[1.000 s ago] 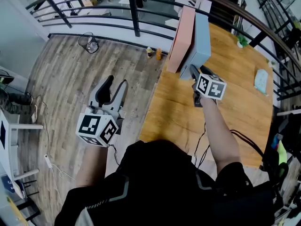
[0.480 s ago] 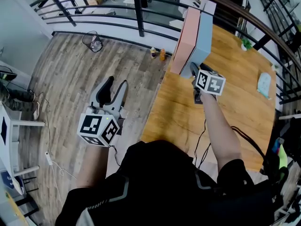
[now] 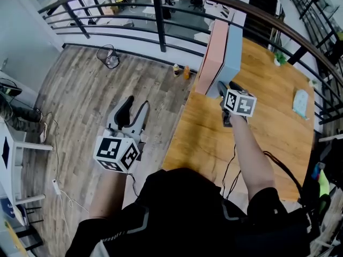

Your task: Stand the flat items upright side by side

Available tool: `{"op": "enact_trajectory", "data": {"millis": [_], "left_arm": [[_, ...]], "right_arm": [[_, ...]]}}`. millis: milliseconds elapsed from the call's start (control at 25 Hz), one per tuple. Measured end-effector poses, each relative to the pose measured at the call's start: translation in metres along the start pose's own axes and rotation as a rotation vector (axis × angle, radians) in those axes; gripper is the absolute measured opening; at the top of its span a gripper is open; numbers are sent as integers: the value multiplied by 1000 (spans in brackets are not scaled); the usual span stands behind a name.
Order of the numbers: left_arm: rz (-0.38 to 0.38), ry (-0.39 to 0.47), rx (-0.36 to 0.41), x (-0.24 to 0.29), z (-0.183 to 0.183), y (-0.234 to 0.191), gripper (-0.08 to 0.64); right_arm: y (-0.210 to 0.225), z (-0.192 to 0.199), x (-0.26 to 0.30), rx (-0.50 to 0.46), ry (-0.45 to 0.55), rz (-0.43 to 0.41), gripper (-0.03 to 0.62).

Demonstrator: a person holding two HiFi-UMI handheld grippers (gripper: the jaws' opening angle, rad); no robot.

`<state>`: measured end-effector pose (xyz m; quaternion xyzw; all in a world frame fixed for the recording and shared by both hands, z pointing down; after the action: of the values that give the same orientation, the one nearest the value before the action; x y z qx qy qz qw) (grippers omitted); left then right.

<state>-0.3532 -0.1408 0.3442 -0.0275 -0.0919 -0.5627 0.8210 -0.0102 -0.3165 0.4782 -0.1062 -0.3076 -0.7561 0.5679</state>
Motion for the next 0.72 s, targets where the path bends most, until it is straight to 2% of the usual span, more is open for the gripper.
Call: {"op": "enact_trajectory", "data": {"millis": [240, 360, 600, 720], "left_arm": [[33, 16, 11, 11, -10, 8, 215], [61, 50, -23, 21, -18, 18, 215], [189, 53, 37, 47, -33, 56, 215], [254, 77, 23, 58, -40, 76, 215]], "right_arm": [[1, -11, -40, 4, 61, -34, 278], [1, -20, -77, -9, 108, -53, 282], [7, -28, -156, -37, 180, -72, 282], [20, -37, -198, -36, 236, -43, 282]]}}
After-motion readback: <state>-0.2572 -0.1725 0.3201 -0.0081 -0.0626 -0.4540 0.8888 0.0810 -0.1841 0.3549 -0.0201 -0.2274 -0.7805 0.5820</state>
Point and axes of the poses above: the fingertips, and each gripper's own axes: x forward along the fingers, y to its right, z out of its underside, the point moved 7 cm from there along -x, backward along the fingers, and after that the axes turned 10 degrees about x, right-handed, at the moved point
